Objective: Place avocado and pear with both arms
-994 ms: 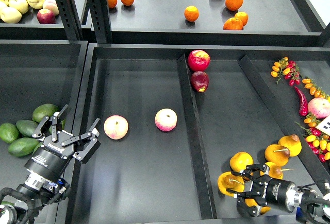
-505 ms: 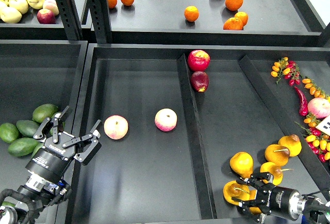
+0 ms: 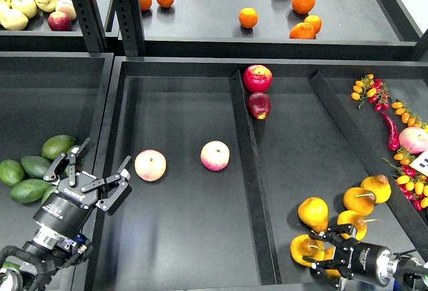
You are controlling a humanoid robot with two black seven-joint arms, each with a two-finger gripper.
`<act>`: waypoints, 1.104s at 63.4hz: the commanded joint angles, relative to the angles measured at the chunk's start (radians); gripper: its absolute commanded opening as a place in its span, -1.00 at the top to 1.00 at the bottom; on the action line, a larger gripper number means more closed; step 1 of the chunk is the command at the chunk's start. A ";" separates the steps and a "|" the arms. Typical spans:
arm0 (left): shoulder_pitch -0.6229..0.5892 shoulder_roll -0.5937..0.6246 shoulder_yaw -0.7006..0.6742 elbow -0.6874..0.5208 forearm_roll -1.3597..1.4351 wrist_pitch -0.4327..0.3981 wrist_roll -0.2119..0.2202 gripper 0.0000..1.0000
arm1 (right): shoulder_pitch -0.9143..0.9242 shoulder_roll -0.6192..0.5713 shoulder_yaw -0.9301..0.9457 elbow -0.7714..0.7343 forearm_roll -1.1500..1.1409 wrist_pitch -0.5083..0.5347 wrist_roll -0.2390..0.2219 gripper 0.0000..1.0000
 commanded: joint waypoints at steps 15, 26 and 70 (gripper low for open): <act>0.000 0.000 0.000 -0.003 0.000 0.000 0.000 -0.98 | 0.028 0.003 0.020 0.015 0.011 -0.008 0.000 -0.86; 0.001 0.000 0.000 -0.003 0.000 0.000 0.000 -0.98 | 0.034 0.018 0.106 0.025 0.023 -0.014 0.000 -0.92; -0.002 0.000 0.000 -0.002 0.037 0.000 0.000 -0.98 | 0.137 0.423 0.468 0.005 0.008 -0.112 0.000 -0.97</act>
